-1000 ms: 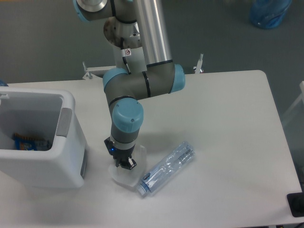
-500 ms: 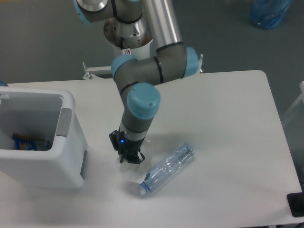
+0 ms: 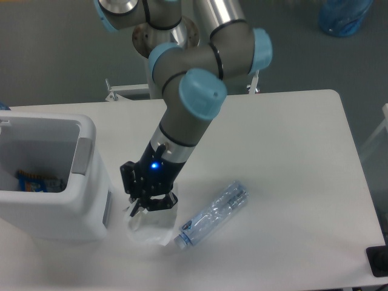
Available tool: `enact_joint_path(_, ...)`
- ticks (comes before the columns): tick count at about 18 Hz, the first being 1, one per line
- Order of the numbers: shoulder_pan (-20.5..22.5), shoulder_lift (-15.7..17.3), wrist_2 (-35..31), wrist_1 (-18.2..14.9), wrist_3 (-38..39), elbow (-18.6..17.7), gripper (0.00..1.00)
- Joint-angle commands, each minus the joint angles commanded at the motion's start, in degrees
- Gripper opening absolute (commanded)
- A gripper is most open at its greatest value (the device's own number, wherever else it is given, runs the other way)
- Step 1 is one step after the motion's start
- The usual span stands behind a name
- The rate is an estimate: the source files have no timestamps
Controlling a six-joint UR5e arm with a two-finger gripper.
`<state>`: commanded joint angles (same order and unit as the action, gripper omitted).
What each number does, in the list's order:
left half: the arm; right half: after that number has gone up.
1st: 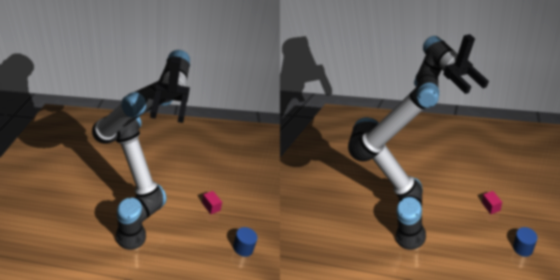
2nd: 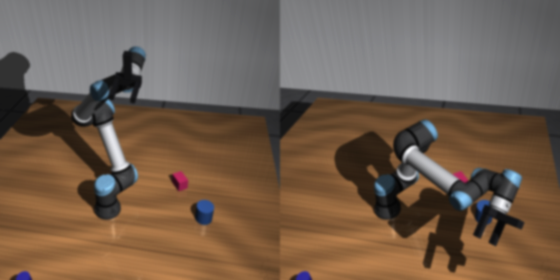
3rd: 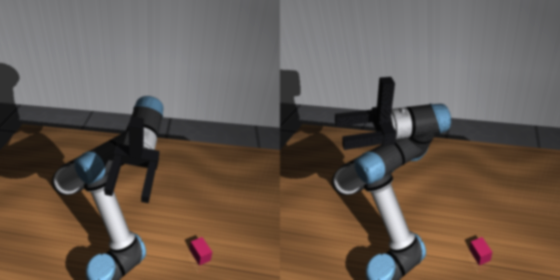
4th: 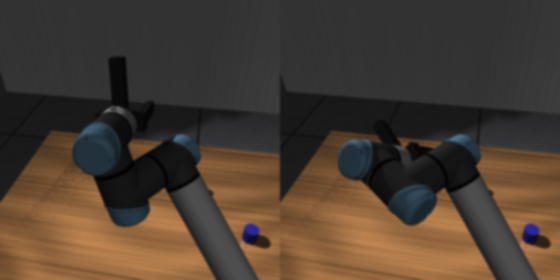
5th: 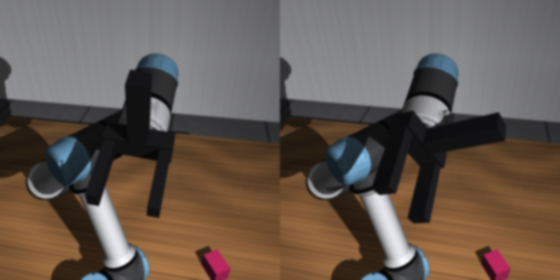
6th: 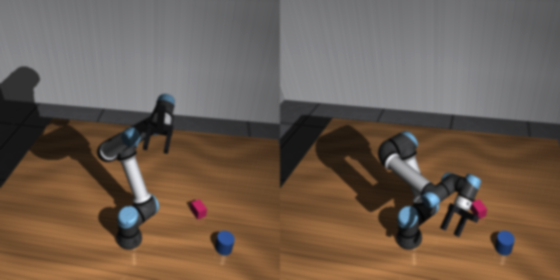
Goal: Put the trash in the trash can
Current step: 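Carry the tissue over the white bin opening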
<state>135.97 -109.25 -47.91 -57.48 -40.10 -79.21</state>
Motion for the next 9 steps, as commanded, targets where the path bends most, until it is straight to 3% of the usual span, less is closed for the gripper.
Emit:
enact_joint_path(4, 0.4, 0.1, 4.0, 0.1, 7.4, 3.3, 0.00)
enact_joint_path(7, -0.3, 0.4, 6.1, 0.0, 9.1, 2.2, 0.00)
enact_joint_path(9, -1.1, 3.0, 7.3, -0.1, 9.7, 0.6, 0.00)
